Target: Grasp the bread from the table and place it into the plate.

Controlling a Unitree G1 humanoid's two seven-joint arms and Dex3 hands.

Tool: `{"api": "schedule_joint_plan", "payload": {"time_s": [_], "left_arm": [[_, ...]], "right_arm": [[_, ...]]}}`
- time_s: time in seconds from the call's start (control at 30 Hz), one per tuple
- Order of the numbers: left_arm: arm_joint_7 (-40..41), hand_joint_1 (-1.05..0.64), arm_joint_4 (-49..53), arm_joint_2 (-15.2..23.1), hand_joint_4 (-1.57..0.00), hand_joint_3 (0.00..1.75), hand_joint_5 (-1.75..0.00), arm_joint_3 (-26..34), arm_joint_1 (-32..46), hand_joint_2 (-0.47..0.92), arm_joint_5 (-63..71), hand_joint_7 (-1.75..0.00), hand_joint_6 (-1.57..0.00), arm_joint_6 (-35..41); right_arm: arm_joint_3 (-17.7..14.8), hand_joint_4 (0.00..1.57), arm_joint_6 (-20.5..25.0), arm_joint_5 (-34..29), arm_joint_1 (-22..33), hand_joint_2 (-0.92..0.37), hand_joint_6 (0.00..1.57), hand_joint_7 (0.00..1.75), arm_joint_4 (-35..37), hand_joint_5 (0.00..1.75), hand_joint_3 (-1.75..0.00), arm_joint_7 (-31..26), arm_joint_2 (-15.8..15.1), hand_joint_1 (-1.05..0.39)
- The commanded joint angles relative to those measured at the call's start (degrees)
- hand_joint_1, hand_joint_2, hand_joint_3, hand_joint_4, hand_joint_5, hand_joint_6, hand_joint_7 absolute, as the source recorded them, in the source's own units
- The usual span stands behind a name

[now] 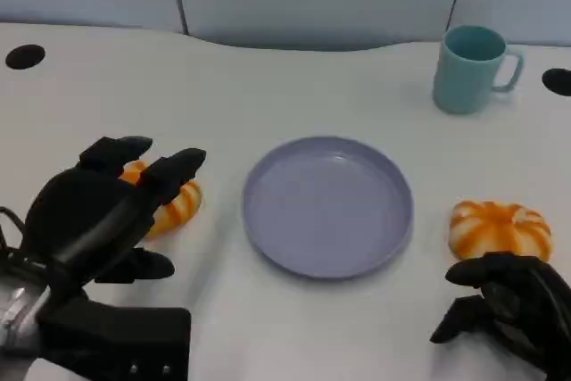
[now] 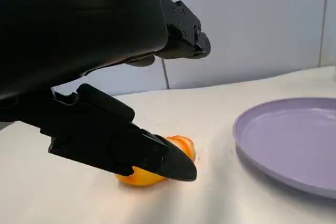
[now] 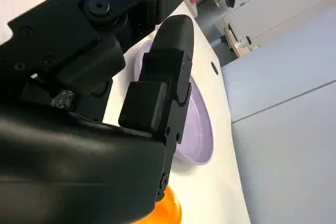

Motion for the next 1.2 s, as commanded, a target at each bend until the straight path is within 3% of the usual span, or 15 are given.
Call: {"api": "schedule_joint_plan", "payload": {"time_s": [0.03, 0.33, 0.73, 0.93, 1.2], "left_arm": [[-3.69, -0.71, 0.33, 2.26, 0.0, 0.0, -0.06, -2.5, -3.16, 0.85, 0.9, -0.01, -0.1, 4.14], [-7.96, -0.71, 13.21, 4.17, 0.0, 0.0, 0.0, -9.42, -14.87, 0.83, 2.39, 0.0, -0.03, 8.89], [-8.77, -0.6, 31.18, 1.29, 0.0, 0.0, 0.0, -17.58, -28.28, 0.73, 1.02, -0.01, -0.03, 13.92], [-8.63, -0.41, 38.05, -0.26, 0.0, 0.01, 0.0, -20.12, -32.26, 0.64, -0.19, -0.01, -0.04, 14.92], [-5.42, -0.35, 50.85, -2.64, 0.0, 0.01, 0.0, -23.09, -37.76, 0.64, -2.13, -0.02, -0.06, 12.91]], "right_arm": [[0.01, 1.57, 0.24, 0.1, 0.33, -0.7, 1.52, 0.0, -0.56, 0.36, 0.0, -0.05, -0.39, -0.98], [-0.19, 1.57, 0.25, 0.5, 0.57, -0.7, 1.5, 0.0, -0.5, 0.33, 0.0, 0.86, -0.26, -0.94], [-0.33, 1.57, 0.71, 0.9, 0.84, -0.7, 1.5, 0.0, -1.04, 0.34, 0.0, 1.08, 0.08, -0.94], [-0.28, 1.57, 0.79, 0.74, 0.83, -0.7, 1.5, 0.0, -1.09, 0.33, 0.0, 1.12, 0.09, -0.94], [-0.18, 1.57, 0.89, 0.4, 1.2, -0.7, 1.51, 0.01, -1.79, 0.35, 0.0, 0.27, 0.18, -0.95]]}}
